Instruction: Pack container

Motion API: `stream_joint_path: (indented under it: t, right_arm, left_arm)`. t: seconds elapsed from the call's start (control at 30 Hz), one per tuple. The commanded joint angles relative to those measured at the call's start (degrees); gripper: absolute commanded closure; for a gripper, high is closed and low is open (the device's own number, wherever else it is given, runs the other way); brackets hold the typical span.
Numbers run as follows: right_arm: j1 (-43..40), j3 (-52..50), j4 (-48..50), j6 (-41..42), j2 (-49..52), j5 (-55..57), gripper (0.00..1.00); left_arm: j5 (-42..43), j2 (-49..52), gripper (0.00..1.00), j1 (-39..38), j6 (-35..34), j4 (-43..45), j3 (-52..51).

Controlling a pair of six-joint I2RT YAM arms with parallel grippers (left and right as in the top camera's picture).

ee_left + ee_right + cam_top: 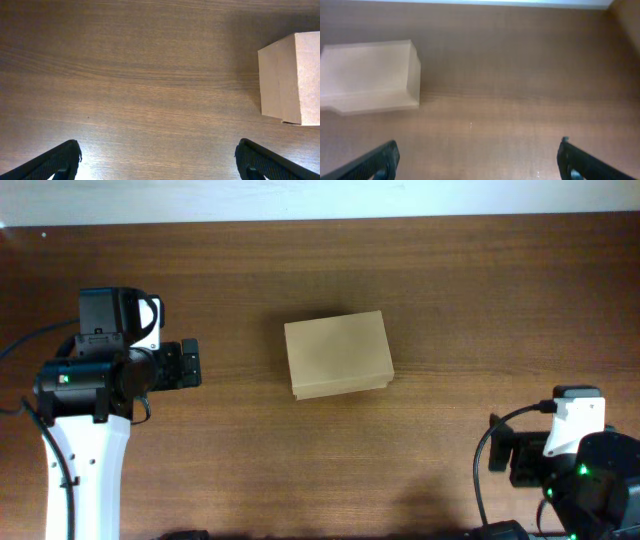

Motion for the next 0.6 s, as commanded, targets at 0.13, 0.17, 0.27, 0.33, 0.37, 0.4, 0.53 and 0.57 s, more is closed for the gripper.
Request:
stream_joint_path:
  t: [0.13,0.17,0.27,0.33,0.37,0.4,0.53,0.57]
  right_arm:
    - [-10.0,-26.3,30.1,-0.9,-15.8,-4.1,0.01]
    - [-11.1,-30.0,33.1,-0.9,-17.7,-5.6,0.01]
    - [-13.9,-39.8,39.1,-0.9,-22.4,-8.9,0.01]
    - [-14.6,-43.2,41.4,-0.9,-24.3,-9.9,0.01]
    - [-14.6,-44.5,42.4,-1.0,-25.2,-9.9,0.01]
    - [-14.6,-45.5,43.1,-1.0,-25.9,-9.9,0.01]
    - [-14.5,-51.1,46.0,-0.9,-29.8,-10.0,0.01]
    - [-14.4,-52.2,46.1,-0.9,-31.4,-10.2,0.01]
  left_arm:
    - [0.6,0.1,0.01,0.1,0.5,-0.1,-0.6]
    - [0.6,0.1,0.01,0.1,0.5,-0.1,-0.6]
    - [0.6,0.1,0.01,0.1,0.5,-0.1,-0.6]
    - [0.6,0.1,0.01,0.1,0.5,-0.1,-0.6]
    - [0.6,0.1,0.01,0.1,0.5,-0.1,-0.6]
    - [0.6,0.1,0.01,0.1,0.5,-0.1,-0.6]
    - [0.6,0.1,0.01,0.1,0.5,-0.1,-0.6]
    - [0.6,0.1,0.01,0.1,0.5,-0.1,-0.6]
